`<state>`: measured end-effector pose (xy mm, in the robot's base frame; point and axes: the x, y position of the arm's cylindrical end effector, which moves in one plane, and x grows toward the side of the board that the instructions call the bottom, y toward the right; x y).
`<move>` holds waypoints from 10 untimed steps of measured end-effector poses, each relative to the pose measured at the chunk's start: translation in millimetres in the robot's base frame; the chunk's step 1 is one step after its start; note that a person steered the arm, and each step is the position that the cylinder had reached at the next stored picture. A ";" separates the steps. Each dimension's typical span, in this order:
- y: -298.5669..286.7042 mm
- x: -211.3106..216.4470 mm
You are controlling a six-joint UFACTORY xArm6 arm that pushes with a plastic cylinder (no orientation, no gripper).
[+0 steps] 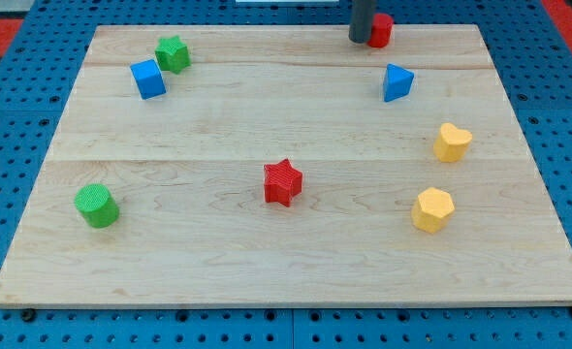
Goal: Move red circle above the triangle
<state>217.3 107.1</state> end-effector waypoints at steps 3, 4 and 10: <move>-46.7 -25.4; -26.4 -25.4; 4.8 43.7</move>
<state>260.9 111.9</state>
